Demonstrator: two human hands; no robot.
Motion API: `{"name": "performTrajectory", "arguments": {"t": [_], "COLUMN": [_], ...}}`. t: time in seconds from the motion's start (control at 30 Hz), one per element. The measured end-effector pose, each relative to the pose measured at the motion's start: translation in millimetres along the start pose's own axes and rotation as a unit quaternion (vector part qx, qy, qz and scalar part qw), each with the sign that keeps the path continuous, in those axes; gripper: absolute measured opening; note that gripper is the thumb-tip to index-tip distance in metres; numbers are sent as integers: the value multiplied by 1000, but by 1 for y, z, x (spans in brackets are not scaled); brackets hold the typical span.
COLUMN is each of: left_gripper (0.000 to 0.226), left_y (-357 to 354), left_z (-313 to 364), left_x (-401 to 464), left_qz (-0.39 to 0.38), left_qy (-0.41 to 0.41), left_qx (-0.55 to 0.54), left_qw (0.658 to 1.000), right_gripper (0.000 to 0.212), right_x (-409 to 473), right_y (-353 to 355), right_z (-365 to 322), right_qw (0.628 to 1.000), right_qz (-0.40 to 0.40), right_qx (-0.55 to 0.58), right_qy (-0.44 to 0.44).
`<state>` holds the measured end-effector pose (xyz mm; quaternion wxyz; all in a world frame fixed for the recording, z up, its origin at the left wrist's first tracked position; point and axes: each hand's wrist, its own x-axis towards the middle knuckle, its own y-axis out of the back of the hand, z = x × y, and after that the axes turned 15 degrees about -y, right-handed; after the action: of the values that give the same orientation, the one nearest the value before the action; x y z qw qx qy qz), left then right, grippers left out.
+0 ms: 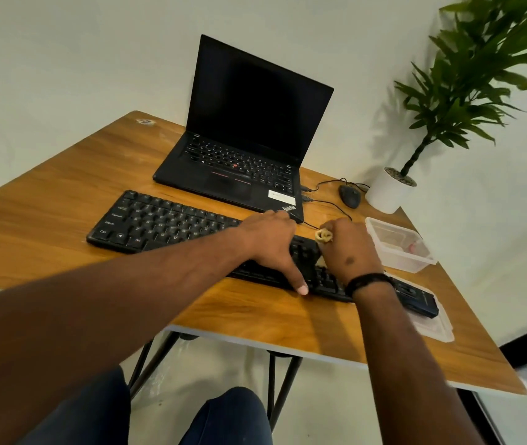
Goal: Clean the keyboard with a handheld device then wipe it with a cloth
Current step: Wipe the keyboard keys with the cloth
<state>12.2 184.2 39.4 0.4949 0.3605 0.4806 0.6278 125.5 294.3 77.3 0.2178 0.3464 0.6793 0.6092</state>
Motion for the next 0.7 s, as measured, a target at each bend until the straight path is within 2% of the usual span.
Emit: {"name": "performTrajectory", "arguments": {"t": [0.03,0.13,0.2,0.33,0.43,0.5,0.6,0.63,0.7], "left_gripper": [116,93,88,97,108,116,123,125,127], "left_y": [-4,-10,-9,-10,-9,-10,-12,-11,-10], "left_z": [5,7,6,7,6,6,6,6,7], "left_x": [5,14,15,19,18,15,11,10,10], "left_qz": [8,27,31,32,28,33,45,48,47], "left_qy": [-2,3,7,12,13,16,21,23,27], "left_qx": [1,9,9,21,19,16,11,9,8], "left_qw": [1000,1000,999,999,999,999,999,999,999], "right_gripper": [20,18,20,19,23,26,31,31,25], "right_x": [6,3,-13,-55,-51,-32,-3,2,-3], "right_y": [-6,-26,-31,-16,-1,7,1,-6,-20], "right_z": [-3,-7,-2,13,24,23,14,10,2], "right_qw": [1000,999,999,995,991,995,994,994,998], "right_qz": [11,-28,-30,-64,-121,-92,28,35,-1], "right_qx": [10,-27,-39,-45,-23,36,92,86,20], "right_qy": [-5,-2,15,68,56,19,-49,-61,-57]}}
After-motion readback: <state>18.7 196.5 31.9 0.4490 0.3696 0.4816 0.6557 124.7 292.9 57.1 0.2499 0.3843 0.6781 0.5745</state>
